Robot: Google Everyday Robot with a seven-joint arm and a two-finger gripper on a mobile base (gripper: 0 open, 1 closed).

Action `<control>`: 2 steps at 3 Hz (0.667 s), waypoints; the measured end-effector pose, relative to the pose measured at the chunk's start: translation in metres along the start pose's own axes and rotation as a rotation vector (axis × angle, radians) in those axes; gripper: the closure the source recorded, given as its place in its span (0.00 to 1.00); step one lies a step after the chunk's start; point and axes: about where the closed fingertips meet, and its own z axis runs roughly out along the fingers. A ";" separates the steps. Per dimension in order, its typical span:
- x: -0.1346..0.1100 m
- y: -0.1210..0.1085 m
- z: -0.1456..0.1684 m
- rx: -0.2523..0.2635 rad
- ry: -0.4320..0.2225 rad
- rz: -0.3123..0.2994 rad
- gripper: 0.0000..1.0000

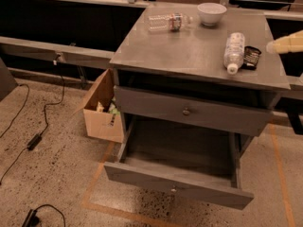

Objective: Place blue plastic bottle into middle drawer

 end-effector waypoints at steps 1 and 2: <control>-0.011 -0.007 -0.006 0.014 -0.025 0.045 0.00; -0.015 -0.004 0.011 0.042 0.041 0.031 0.00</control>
Offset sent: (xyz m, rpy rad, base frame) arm 0.0451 0.0137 0.0057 -0.0613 0.1218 -0.1161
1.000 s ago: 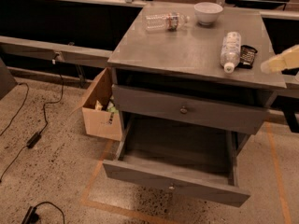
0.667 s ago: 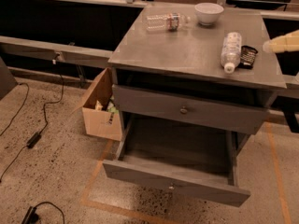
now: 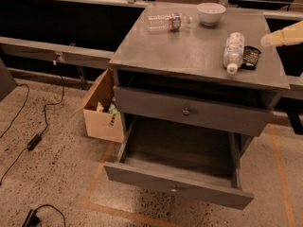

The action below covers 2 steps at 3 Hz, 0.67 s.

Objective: Place blue plastic bottle into middle drawer

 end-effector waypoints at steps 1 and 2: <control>-0.010 0.002 0.031 0.090 0.114 0.022 0.00; -0.013 0.010 0.067 0.189 0.264 0.085 0.00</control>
Offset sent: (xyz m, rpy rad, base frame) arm 0.0815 0.0537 -0.0437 -0.1595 0.4354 -0.3893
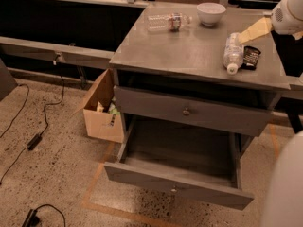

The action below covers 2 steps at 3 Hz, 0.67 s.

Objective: Place blue plastic bottle into middle drawer

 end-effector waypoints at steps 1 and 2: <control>-0.002 0.021 0.022 0.073 0.120 0.089 0.00; -0.006 0.050 0.043 0.085 0.208 0.136 0.00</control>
Offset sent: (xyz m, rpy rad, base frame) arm 0.0441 0.0836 -0.0390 -0.0054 0.2930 -0.2354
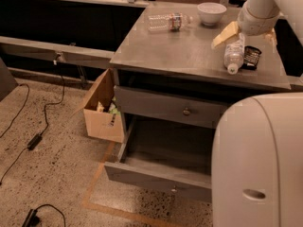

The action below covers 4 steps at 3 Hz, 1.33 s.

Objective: Place blue plastic bottle into middle drawer

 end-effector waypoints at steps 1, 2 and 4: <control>-0.007 0.025 0.015 -0.003 0.031 0.039 0.00; -0.019 0.038 0.026 0.004 0.007 0.085 0.03; -0.030 0.015 0.047 0.069 -0.044 0.154 0.00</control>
Offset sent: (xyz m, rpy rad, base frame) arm 0.0476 0.0502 -0.0249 0.0417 -0.0764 -0.1427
